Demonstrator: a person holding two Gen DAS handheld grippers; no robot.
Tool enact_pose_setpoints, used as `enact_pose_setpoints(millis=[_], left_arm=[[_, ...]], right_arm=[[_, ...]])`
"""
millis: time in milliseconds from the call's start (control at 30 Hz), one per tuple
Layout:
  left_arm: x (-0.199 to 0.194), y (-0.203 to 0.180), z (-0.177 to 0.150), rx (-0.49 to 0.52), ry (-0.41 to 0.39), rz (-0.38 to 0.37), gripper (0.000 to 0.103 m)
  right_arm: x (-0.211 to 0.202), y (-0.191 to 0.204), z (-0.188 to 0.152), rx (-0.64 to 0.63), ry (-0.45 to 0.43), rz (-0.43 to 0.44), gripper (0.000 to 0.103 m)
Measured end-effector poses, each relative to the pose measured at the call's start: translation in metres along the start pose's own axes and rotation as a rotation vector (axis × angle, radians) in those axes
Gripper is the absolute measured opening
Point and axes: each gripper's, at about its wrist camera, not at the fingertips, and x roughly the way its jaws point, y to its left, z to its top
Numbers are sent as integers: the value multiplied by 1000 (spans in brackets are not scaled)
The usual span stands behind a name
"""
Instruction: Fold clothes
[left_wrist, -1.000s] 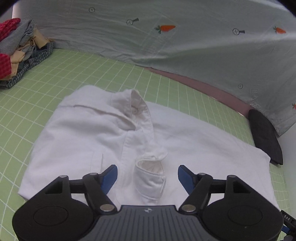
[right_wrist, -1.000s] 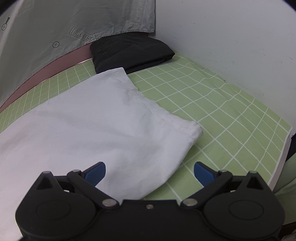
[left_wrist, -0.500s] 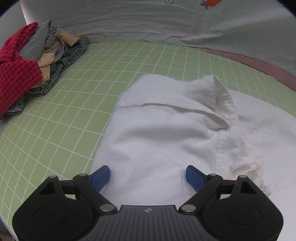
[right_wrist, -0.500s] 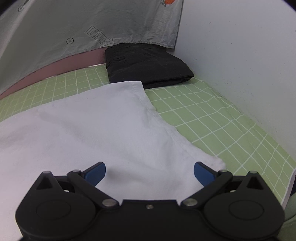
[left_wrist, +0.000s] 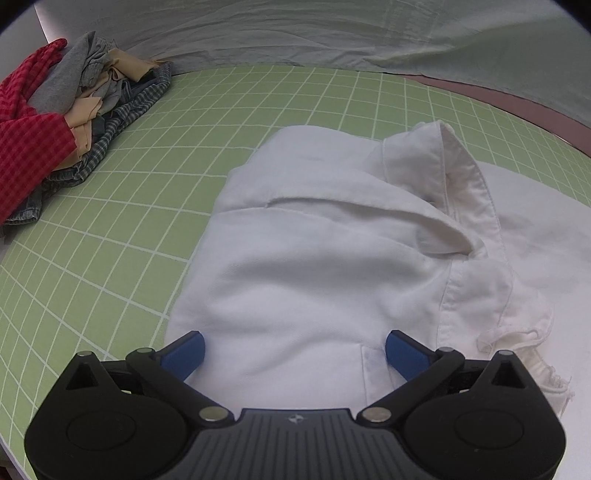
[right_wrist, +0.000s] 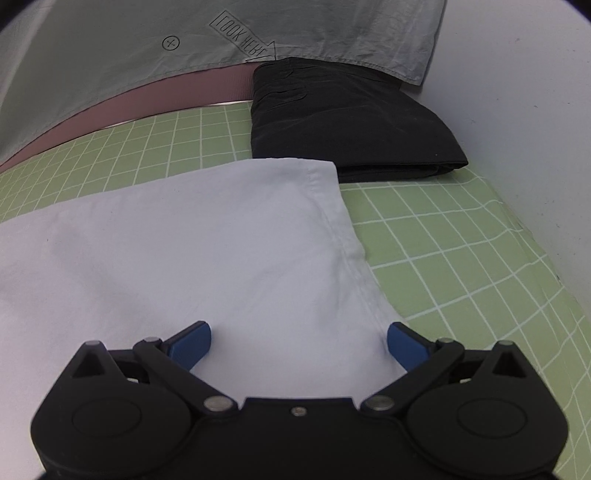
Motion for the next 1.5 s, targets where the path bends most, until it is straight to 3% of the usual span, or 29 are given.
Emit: enact_pose_setpoints(millis=[267,633,900,1000,1100,1167,1233,1400,1433,1500], left_arm=[[2,-4,0,-12,-5,22,103],[3,-2,-2,-25,-3,13,103],[6,-1,-3,-48,-14,18,103],[6,-1,-6,-64,-33,21,103],[5,-2,-9,-77,-52,31,103],[4,-3,-10,-82,-62,41,103],[2,-4,-9,-71,-72,40,103],[-17,2,6,-79,-201,-26,103],[-16,2,8,-76,-202,-36,103],[5,-3,13,-50,-111,-47,103]], right_arm=[[1,-10,-8,11,-26,59,103],[-2,-37,-18,94,-22,58,103],[-11,-30,-24,68,-34,74,102],[-15,-27,-24,64,-31,82,96],[-19,-24,-24,60,-28,89,81],[-22,-21,-24,58,-25,98,57],[-26,-17,-25,59,-21,117,39],[-27,-11,-22,83,-2,103,36],[-27,-11,-21,89,3,102,35],[-27,-11,-19,100,11,102,34]])
